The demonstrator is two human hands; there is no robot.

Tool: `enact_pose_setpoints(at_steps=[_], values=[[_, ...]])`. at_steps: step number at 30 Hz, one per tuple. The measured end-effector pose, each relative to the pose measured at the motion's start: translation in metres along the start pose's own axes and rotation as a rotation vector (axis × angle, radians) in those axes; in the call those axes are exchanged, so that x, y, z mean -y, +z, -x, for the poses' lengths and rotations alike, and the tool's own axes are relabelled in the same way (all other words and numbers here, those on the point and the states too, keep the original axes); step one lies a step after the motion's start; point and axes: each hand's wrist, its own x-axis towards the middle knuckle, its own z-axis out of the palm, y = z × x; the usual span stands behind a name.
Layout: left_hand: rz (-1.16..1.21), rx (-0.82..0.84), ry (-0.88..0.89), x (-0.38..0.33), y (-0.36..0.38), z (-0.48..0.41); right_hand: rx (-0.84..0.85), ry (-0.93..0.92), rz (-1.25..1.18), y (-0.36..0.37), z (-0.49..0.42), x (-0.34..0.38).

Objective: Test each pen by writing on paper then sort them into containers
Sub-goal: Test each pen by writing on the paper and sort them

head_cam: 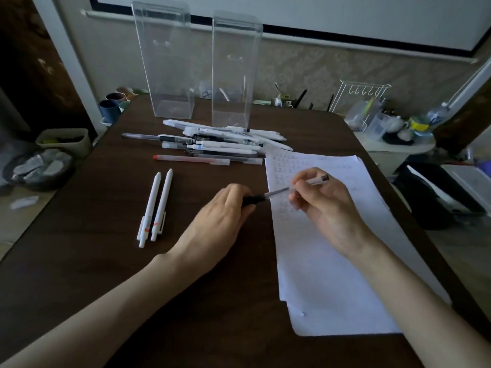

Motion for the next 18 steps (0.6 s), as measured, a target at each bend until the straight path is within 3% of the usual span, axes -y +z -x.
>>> enact_pose_setpoints(at_steps=[3,6,14,18], values=[[0.084,0.067,0.014,-0.016,0.014,-0.008,0.085,-0.018,0.045,0.000,0.002,-0.007],[0.115,0.086,0.027,-0.021,0.025,-0.018,0.038,-0.034,0.082,0.002,0.002,-0.013],[-0.082,0.007,0.004,-0.020,0.018,-0.013,0.044,-0.057,-0.023,0.003,-0.002,-0.019],[-0.078,0.040,-0.087,-0.023,0.016,-0.013,-0.129,-0.107,-0.075,-0.017,-0.006,-0.011]])
